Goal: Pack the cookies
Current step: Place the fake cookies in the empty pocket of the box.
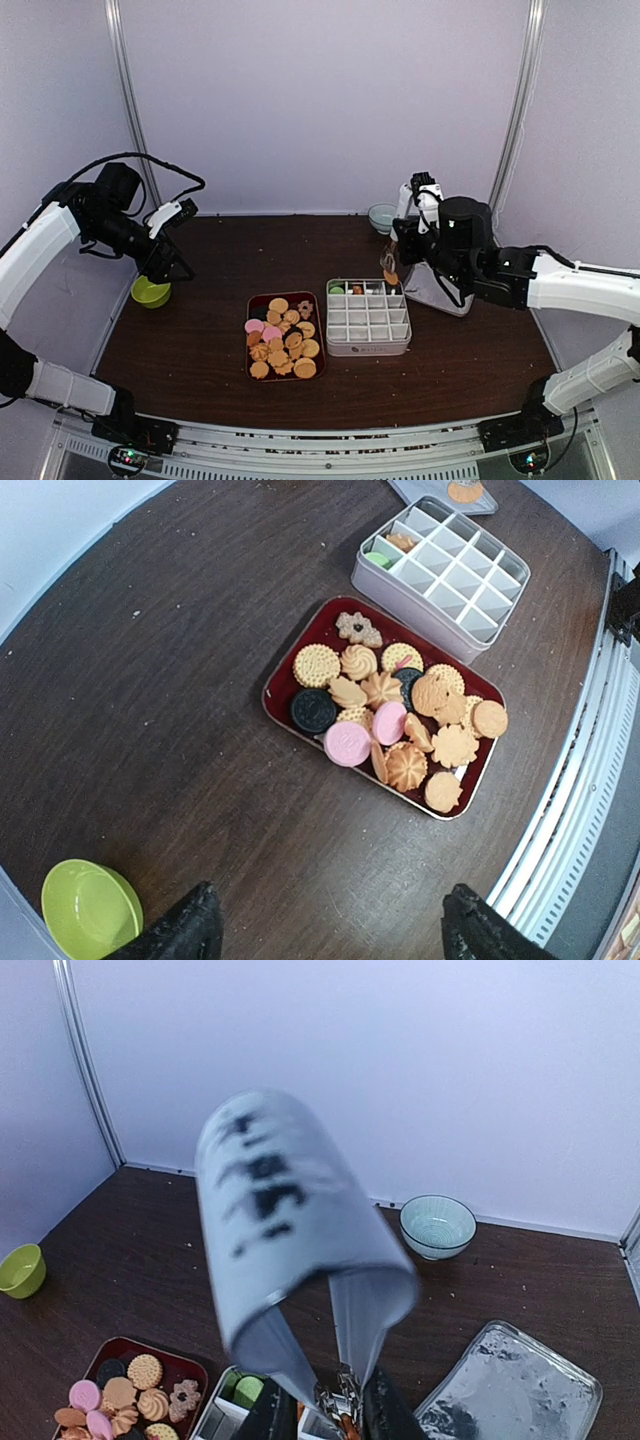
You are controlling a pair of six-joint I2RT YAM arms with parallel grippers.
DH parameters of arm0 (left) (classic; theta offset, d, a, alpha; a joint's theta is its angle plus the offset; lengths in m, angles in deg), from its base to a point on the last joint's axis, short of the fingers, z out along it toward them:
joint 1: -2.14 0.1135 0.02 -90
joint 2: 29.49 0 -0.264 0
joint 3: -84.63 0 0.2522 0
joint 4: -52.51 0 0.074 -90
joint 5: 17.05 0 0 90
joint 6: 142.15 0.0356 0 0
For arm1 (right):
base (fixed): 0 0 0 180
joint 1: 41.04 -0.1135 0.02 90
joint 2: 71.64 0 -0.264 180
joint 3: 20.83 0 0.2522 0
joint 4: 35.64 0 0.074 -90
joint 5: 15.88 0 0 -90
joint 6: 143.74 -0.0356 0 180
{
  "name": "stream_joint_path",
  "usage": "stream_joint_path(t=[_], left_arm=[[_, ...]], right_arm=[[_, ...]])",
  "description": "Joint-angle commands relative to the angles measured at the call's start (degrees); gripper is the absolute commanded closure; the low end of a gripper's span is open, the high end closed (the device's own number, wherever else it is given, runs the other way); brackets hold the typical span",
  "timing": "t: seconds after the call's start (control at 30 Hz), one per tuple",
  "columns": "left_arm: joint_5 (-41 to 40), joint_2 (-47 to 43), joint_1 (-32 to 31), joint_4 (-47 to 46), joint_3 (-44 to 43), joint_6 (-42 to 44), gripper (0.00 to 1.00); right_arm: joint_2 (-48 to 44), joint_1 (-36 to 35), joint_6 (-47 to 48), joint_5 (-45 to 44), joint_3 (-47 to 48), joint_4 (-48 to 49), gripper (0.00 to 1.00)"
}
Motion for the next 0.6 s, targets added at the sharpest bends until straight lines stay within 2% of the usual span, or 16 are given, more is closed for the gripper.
stream_joint_path(t=[0.0,0.57], left_arm=[[0.99,0.21,0.47,-0.08,-1.18,0.75,0.22],[0.37,-0.05,0.42,0.19,-0.65,0.86,0.22]], right_arm=[[-0.24,1.36,1.20,-0.20,-0.86,1.34,1.00],[9.00,2.83,1.46,3.39,4.16,4.12,1.00]])
